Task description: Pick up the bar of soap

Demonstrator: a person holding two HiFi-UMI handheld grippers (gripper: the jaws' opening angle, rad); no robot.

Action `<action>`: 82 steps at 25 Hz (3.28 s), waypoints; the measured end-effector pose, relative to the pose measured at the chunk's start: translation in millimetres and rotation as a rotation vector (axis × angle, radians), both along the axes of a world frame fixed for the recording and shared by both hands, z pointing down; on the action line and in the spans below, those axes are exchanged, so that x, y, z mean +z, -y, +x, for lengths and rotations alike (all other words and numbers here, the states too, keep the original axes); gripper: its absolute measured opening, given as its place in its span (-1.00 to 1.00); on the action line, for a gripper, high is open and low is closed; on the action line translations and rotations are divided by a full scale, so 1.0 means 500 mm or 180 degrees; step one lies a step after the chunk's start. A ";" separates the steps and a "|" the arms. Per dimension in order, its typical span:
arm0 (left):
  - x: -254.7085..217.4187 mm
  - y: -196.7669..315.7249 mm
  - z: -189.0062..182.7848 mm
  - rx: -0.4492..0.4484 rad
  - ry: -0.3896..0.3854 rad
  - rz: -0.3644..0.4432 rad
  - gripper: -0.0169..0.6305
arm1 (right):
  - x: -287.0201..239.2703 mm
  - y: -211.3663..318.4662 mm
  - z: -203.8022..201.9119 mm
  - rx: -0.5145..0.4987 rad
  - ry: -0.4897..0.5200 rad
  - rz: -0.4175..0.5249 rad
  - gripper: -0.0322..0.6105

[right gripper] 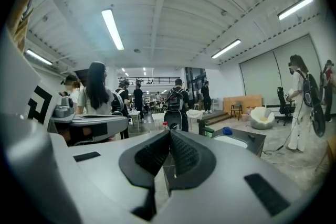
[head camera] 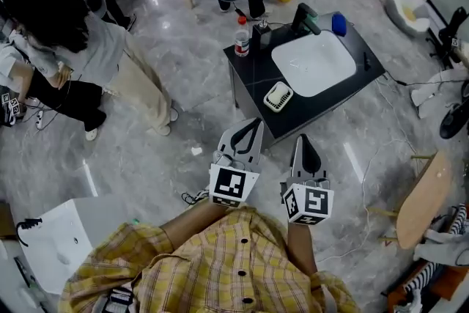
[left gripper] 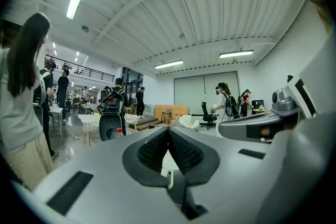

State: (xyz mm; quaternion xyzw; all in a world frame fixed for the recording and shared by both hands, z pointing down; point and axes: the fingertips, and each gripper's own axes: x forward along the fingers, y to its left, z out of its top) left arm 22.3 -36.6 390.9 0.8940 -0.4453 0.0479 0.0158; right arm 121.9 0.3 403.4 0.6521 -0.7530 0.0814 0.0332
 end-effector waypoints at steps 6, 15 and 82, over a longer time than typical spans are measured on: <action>-0.026 0.186 -0.036 0.0071 -0.0028 -0.0046 -0.92 | -0.030 0.183 -0.036 0.0093 -0.0021 -0.0030 -0.85; -0.025 0.351 -0.059 0.0224 -0.0066 -0.0100 -0.92 | -0.037 0.349 -0.058 0.0265 -0.0092 -0.0086 -0.85; 0.006 0.500 -0.124 -0.1058 0.0199 0.0076 -0.92 | 0.641 0.463 0.022 -0.5956 -0.5025 -0.1171 -0.27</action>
